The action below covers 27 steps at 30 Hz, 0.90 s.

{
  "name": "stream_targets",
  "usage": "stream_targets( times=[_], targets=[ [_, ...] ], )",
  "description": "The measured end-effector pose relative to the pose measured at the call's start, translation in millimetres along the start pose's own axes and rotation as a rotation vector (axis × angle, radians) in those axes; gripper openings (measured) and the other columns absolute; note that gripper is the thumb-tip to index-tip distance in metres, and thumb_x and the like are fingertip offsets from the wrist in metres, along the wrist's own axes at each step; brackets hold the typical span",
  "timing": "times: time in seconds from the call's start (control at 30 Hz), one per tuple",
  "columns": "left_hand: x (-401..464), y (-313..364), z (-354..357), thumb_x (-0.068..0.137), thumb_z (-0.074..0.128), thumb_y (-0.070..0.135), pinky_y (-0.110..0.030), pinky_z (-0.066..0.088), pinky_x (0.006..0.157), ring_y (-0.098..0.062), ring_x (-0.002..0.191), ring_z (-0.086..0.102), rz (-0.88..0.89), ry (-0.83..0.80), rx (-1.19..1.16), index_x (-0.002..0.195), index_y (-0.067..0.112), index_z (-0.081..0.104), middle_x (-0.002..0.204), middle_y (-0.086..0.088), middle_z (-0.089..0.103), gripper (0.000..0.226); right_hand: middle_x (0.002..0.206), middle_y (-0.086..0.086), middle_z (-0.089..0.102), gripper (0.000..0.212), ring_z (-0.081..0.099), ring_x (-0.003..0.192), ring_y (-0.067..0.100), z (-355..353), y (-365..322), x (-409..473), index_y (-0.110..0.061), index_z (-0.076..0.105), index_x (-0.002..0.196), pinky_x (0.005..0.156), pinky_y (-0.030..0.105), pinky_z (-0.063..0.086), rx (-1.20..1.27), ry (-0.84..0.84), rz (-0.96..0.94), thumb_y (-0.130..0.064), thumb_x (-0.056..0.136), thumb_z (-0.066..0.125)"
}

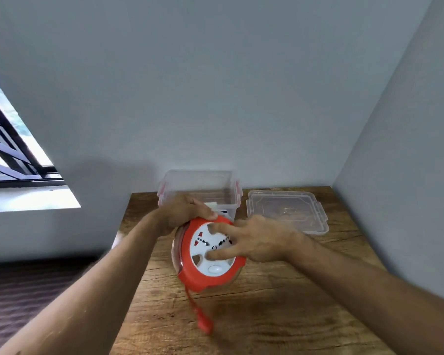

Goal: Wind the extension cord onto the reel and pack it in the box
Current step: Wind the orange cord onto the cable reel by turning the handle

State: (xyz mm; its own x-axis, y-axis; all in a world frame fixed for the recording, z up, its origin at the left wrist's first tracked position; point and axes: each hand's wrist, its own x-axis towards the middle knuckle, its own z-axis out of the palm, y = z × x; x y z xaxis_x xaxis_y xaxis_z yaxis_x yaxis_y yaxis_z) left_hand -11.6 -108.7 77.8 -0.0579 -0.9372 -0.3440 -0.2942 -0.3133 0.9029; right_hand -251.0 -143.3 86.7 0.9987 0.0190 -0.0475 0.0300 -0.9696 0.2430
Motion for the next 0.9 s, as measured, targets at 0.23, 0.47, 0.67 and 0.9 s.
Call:
stream_targets(
  times=[0.23, 0.47, 0.67, 0.9],
  targets=[
    [2, -8, 9, 0.073, 0.084, 0.04, -0.028, 0.063, 0.066, -0.021, 0.074, 0.081, -0.049, -0.133, 0.165, 0.095, 0.006, 0.083, 0.087, -0.011, 0.084, 0.041, 0.132, 0.02, 0.045, 0.073, 0.067, 0.08, 0.039, 3, -36, 12, -0.035, 0.034, 0.147, 0.052, 0.043, 0.059, 0.002, -0.037, 0.013, -0.031, 0.086, 0.074],
    [2, -17, 10, 0.077, 0.084, 0.039, -0.03, 0.063, 0.071, -0.019, 0.077, 0.082, -0.047, -0.072, 0.177, 0.095, 0.012, 0.085, 0.087, -0.005, 0.084, 0.033, 0.146, 0.019, 0.042, 0.07, 0.068, 0.086, 0.039, 15, -43, 10, -0.051, 0.015, 0.15, 0.059, 0.046, 0.061, 0.075, -0.134, 0.134, -0.04, 0.097, 0.059],
    [5, -24, 17, 0.083, 0.084, 0.03, -0.035, 0.065, 0.075, -0.022, 0.078, 0.082, 0.006, 0.022, 0.127, 0.093, 0.014, 0.086, 0.087, -0.007, 0.084, 0.019, 0.136, 0.025, 0.049, 0.068, 0.067, 0.091, 0.045, 18, -46, 15, -0.042, 0.024, 0.146, 0.064, 0.051, 0.062, 0.057, -0.155, 0.178, -0.036, 0.093, 0.066],
    [1, -51, 32, 0.082, 0.084, 0.024, -0.043, 0.066, 0.083, -0.031, 0.088, 0.081, 0.078, 0.084, -0.045, 0.095, 0.014, 0.086, 0.095, -0.011, 0.084, 0.017, 0.129, 0.018, 0.062, 0.064, 0.066, 0.098, 0.037, 33, -52, 17, -0.035, 0.021, 0.145, 0.066, 0.036, 0.049, 0.205, -0.089, 0.367, -0.055, 0.092, 0.05]
  ],
)
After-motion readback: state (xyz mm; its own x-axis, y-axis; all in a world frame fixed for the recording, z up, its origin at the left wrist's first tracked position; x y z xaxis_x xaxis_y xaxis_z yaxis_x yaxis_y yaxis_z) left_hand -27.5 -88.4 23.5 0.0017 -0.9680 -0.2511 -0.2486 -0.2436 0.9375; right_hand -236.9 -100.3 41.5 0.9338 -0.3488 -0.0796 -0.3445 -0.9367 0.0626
